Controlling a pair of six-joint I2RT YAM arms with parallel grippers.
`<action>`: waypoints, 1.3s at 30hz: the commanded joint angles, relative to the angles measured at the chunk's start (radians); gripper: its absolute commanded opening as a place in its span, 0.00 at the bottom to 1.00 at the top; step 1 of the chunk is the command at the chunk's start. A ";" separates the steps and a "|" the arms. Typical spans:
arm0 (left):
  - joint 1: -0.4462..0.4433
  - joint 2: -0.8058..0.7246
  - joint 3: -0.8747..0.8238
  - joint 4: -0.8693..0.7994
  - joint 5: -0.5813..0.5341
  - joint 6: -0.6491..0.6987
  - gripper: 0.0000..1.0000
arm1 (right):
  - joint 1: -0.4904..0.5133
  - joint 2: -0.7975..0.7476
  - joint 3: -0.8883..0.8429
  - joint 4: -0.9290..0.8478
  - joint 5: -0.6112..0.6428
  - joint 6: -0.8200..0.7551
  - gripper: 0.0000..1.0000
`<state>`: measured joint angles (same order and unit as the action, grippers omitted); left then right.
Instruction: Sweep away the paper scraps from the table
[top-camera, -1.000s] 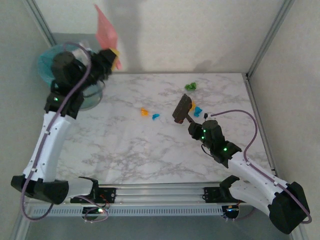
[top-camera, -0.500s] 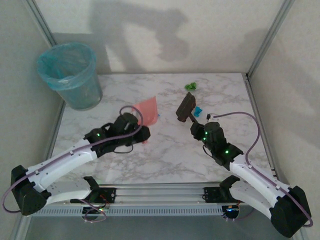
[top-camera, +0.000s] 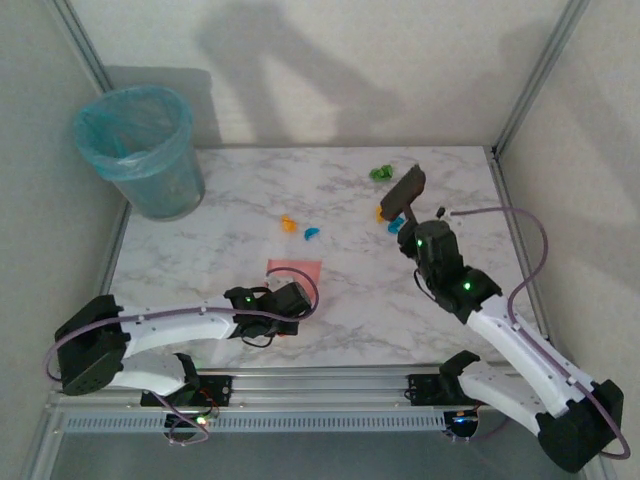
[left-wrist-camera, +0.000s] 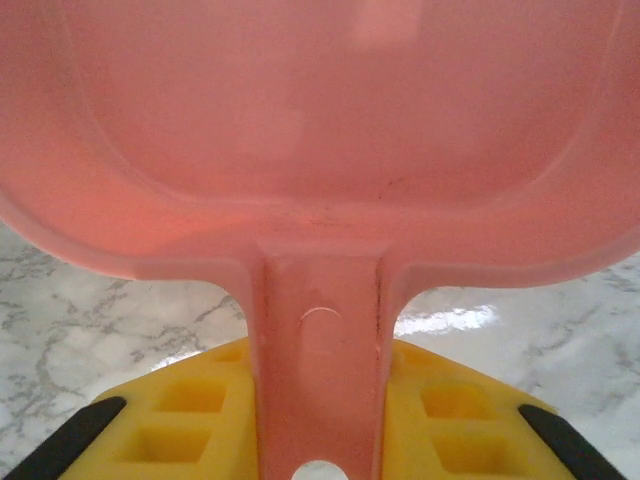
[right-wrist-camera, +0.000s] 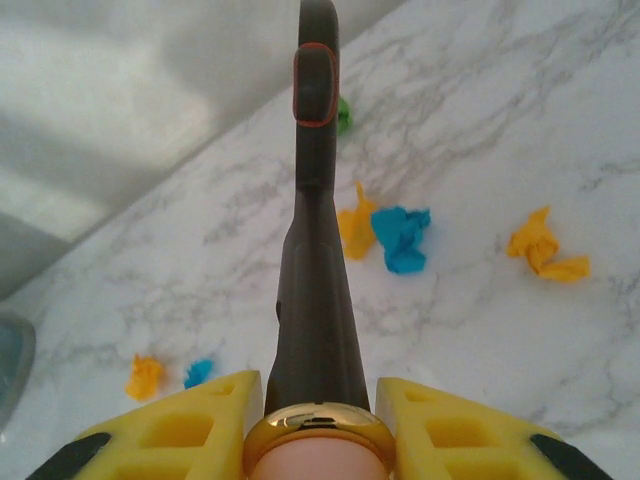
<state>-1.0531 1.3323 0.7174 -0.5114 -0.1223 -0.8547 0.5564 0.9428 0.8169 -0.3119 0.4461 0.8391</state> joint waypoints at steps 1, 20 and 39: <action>-0.009 0.021 -0.011 0.024 -0.051 0.051 0.00 | -0.062 0.079 0.125 0.015 0.043 0.007 0.00; -0.007 0.107 -0.065 0.079 -0.125 0.093 0.00 | -0.357 0.730 0.566 0.124 -0.331 0.394 0.00; -0.008 0.096 -0.097 0.108 -0.136 0.083 0.00 | -0.356 0.860 0.695 0.124 -0.377 0.504 0.00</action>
<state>-1.0534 1.4155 0.6327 -0.3920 -0.2371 -0.7731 0.1989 1.7626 1.4391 -0.2333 0.0834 1.3254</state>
